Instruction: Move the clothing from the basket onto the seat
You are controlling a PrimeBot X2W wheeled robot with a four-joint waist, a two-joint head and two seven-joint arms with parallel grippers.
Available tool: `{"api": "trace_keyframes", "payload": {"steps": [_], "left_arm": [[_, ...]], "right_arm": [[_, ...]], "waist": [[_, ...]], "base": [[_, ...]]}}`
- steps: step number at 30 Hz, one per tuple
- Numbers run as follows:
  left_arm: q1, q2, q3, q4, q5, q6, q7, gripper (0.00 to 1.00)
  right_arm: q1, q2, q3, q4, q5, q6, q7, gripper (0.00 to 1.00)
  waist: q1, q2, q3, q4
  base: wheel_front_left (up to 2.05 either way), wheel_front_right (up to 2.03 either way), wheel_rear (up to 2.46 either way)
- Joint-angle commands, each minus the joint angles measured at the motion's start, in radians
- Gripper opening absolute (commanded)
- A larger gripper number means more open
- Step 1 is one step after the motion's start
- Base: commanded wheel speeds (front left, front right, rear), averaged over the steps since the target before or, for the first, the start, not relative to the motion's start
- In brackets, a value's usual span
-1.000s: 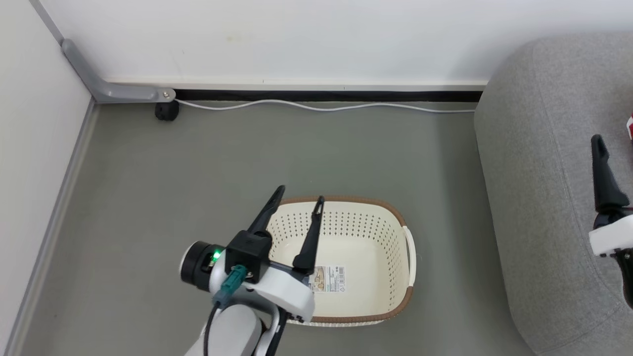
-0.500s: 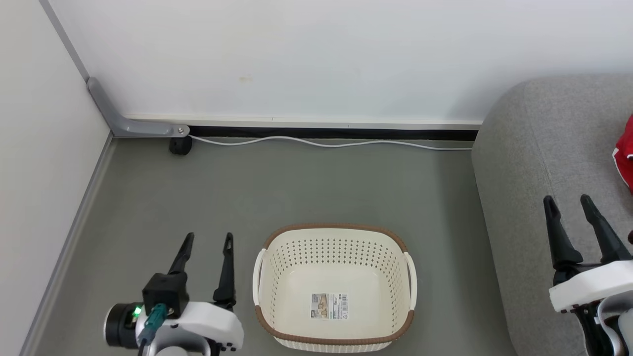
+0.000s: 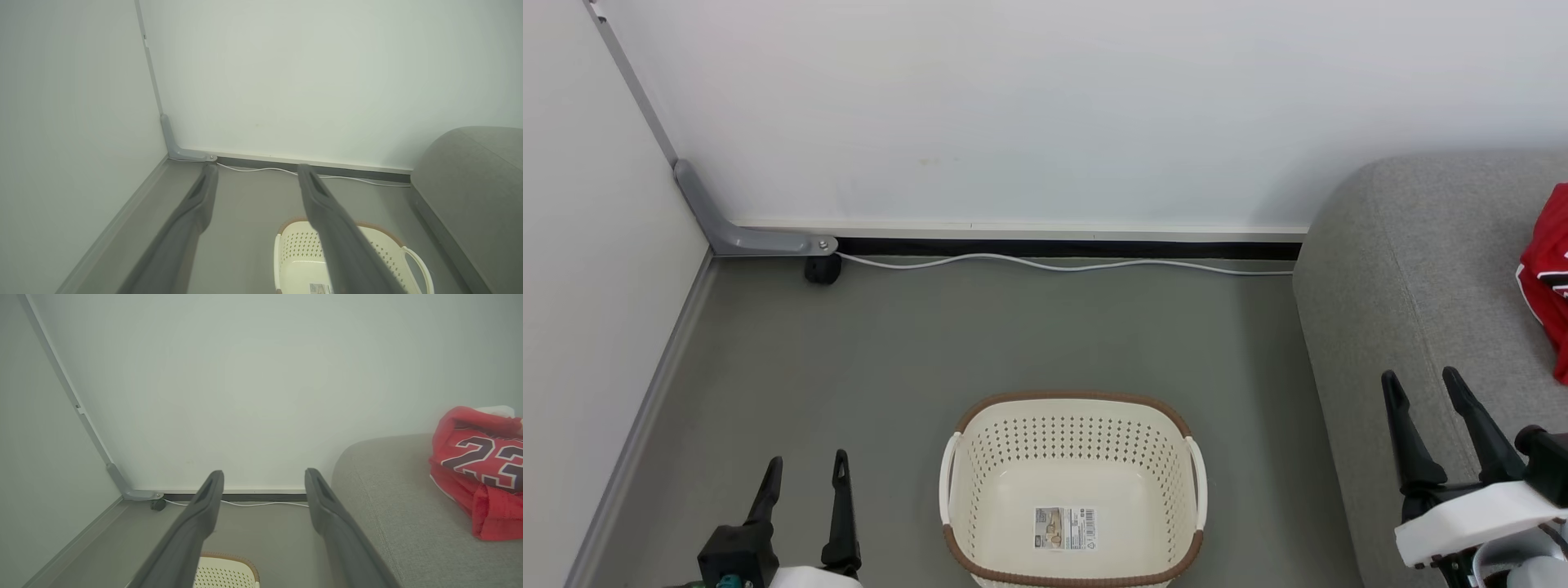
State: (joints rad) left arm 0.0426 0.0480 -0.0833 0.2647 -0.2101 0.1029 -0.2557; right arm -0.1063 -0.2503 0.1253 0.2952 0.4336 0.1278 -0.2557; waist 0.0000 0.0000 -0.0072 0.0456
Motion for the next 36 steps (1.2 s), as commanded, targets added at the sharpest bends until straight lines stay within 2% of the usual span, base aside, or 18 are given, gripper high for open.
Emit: {"api": "trace_keyframes", "payload": {"steps": [1, 14, 35, 36], "left_arm": [[-0.010, 0.003, 0.032, -0.034, 0.009, -0.009, -0.006, 1.00], [0.025, 0.002, -0.027, -0.066, -0.028, -0.007, -0.006, 1.00], [0.010, 0.002, -0.064, -0.068, -0.052, -0.013, -0.006, 1.00], [0.041, 0.000, -0.093, -0.042, -0.050, -0.009, 0.000, 0.00]], "right_arm": [[0.002, -0.012, 0.006, -0.031, -0.018, 0.003, -0.006, 1.00], [0.031, 0.031, -0.021, -0.016, -0.097, 0.003, -0.006, 1.00], [0.013, 0.027, -0.028, 0.005, -0.089, 0.003, -0.006, 1.00], [0.035, 0.049, -0.046, 0.027, -0.091, 0.000, 0.000, 0.00]], "waist": [[0.0000, 0.0000, -0.003, -0.002], [0.0000, 0.0000, -0.004, -0.012], [0.0000, 0.0000, 0.004, -0.018], [0.0000, 0.0000, 0.005, -0.018]], "base": [[0.00, 0.00, 0.00], [0.00, 0.00, 0.00], [0.00, 0.00, 0.00], [0.00, 0.00, 0.00]]}}
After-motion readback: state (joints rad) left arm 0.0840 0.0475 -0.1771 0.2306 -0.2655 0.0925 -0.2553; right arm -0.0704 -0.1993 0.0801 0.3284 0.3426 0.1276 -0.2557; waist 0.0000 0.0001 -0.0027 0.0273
